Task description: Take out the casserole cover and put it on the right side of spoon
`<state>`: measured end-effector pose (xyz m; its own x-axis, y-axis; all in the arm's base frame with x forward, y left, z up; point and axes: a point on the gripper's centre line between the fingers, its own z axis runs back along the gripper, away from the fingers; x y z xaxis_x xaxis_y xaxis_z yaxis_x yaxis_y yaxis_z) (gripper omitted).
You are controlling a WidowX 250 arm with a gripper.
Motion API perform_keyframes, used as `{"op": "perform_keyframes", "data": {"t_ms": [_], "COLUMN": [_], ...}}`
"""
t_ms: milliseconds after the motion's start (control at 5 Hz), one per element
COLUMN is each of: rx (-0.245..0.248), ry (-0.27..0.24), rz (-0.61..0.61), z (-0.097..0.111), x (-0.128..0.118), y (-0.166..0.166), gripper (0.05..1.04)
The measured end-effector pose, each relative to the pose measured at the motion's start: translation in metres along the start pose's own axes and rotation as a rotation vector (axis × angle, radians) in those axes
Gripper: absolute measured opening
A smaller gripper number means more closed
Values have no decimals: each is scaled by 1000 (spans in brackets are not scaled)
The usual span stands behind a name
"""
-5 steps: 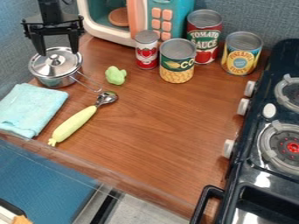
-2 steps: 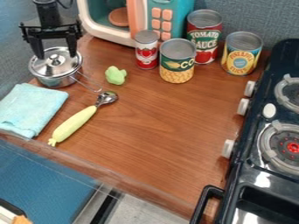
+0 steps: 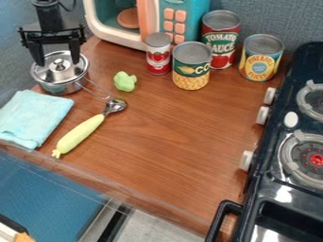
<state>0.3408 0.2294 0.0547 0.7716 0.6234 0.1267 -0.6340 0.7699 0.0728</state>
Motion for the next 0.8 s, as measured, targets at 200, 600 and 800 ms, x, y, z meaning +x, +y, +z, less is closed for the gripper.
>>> {"op": "perform_keyframes", "data": {"t_ms": [200, 600, 800], "rx": [1, 4, 3], "ry": [11, 20, 16], "rz": [1, 7, 3], "z": [-3, -8, -9], "x": [-3, -7, -7], "y": [2, 5, 5], "gripper": [930, 359, 280]}}
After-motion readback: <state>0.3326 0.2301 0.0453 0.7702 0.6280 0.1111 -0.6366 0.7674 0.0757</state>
